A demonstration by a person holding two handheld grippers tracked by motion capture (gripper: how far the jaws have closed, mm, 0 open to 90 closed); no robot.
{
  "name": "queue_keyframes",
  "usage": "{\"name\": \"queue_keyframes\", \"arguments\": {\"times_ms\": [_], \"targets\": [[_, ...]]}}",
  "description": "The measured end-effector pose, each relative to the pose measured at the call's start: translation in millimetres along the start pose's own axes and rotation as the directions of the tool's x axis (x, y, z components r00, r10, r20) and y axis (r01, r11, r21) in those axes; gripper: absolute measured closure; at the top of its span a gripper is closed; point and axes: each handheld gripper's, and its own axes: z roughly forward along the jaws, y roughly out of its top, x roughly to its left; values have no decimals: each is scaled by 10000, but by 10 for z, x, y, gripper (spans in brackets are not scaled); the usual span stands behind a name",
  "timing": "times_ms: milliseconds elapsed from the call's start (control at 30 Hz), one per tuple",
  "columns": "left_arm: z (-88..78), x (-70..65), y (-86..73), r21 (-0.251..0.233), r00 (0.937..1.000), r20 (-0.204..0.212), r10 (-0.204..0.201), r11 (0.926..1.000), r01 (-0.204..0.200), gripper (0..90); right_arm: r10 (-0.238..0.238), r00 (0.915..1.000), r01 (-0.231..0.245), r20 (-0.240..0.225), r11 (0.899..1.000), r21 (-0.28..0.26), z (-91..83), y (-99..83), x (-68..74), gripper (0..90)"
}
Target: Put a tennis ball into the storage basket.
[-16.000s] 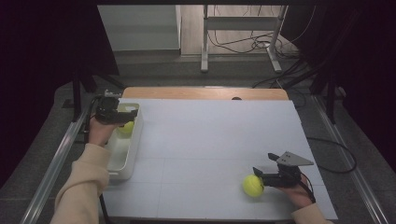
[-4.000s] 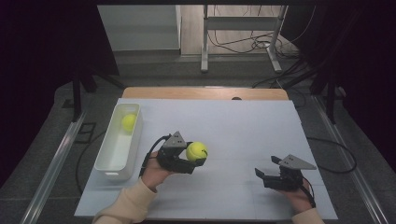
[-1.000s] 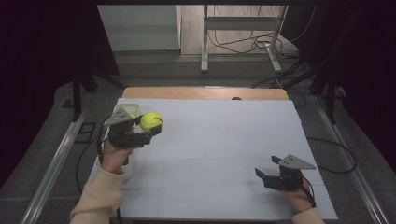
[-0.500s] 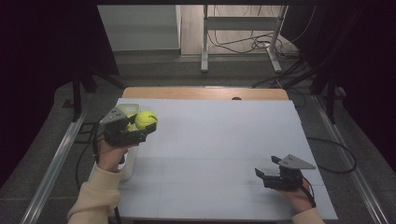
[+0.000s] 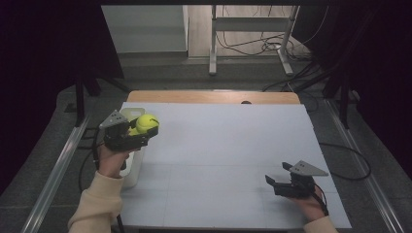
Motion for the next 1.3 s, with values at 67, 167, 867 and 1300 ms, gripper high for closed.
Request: {"name": "queue_keyframes", "arguments": {"times_ms": [67,167,867,1300], "targets": [[-11,19,-3,-5,10000,-37,-47,10000,47,258,2,10000,-2,-1,10000,1,0,0,0,164],[-17,42,-12,12,9999,-148,-80,10000,80,258,1,10000,-1,1,10000,2,0,0,0,163],[-111,258,-80,78,9955,-845,-435,9990,443,258,-65,10000,65,26,10000,38,3,-2,1,164],[-181,368,-107,35,9904,-1230,-636,9979,645,258,-57,10000,57,48,10000,43,2,-3,-1,163]]}}
